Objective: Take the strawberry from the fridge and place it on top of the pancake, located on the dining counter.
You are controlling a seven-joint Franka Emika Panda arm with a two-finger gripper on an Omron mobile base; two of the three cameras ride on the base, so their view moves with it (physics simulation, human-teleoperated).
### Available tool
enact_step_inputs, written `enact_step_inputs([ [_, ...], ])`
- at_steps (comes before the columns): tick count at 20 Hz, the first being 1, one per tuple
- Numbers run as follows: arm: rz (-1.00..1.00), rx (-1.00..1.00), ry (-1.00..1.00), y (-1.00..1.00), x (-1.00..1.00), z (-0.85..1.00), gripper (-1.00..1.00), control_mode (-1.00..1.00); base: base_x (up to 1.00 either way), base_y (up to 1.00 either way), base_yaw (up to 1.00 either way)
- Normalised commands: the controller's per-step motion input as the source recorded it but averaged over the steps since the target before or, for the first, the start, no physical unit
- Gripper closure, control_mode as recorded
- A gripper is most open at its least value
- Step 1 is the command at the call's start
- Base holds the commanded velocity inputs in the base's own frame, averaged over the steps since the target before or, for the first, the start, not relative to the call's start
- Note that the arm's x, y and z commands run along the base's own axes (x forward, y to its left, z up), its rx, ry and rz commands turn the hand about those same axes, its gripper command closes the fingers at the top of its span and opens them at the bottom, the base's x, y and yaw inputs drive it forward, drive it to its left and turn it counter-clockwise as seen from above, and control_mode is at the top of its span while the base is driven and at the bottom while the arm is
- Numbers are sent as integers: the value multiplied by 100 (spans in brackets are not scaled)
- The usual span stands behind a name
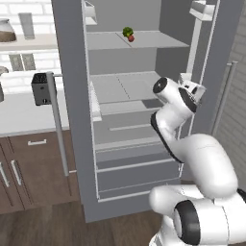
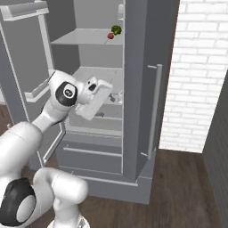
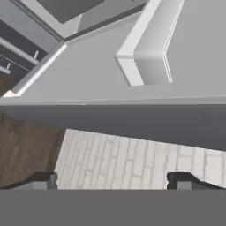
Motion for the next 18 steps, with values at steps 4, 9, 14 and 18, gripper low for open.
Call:
enact_step_inputs([
  [4, 0, -16, 29, -11, 95, 38, -100, -100, 0, 0, 0],
  [9, 2, -4, 13, -25, 90, 3, -100, -100, 0, 0, 0],
  [14, 0, -2, 10, -51, 62, -14, -100, -100, 0, 0, 0],
  [18, -2, -1, 5, -92, 10, -17, -100, -100, 0, 0, 0],
])
